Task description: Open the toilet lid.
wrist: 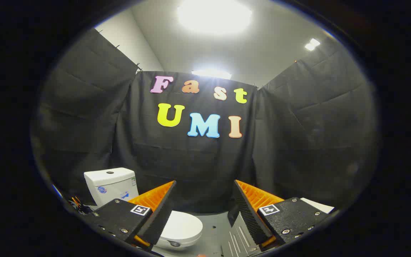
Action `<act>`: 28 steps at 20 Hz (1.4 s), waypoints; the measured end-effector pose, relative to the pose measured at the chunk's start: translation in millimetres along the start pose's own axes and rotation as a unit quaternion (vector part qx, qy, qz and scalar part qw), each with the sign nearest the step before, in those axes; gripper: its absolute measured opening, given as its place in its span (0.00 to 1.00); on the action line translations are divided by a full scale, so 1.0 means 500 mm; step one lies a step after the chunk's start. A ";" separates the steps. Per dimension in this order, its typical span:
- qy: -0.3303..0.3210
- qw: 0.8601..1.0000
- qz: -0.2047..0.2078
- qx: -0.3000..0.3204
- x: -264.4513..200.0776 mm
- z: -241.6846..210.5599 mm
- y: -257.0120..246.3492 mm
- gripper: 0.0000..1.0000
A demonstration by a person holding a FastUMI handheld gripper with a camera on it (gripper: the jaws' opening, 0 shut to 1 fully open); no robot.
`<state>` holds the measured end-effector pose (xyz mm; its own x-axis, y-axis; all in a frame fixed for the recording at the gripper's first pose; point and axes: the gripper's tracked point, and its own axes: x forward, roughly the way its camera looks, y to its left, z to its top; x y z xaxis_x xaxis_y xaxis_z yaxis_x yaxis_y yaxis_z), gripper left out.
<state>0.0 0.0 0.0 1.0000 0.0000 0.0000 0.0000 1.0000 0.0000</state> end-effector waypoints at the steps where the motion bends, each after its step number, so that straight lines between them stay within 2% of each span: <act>1: 0.001 1.000 0.000 -0.001 -0.001 -0.001 -0.001 0.95; 18: 0.024 1.000 0.011 0.000 0.008 -0.033 0.010 0.95; 23: 0.011 0.999 0.041 0.008 0.018 -0.033 0.034 0.95; 28: 0.030 0.999 0.029 0.017 0.039 -0.081 0.021 0.95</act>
<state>19.3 10.4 -40.4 0.9966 0.0580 -0.0580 -0.0560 0.9978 0.0352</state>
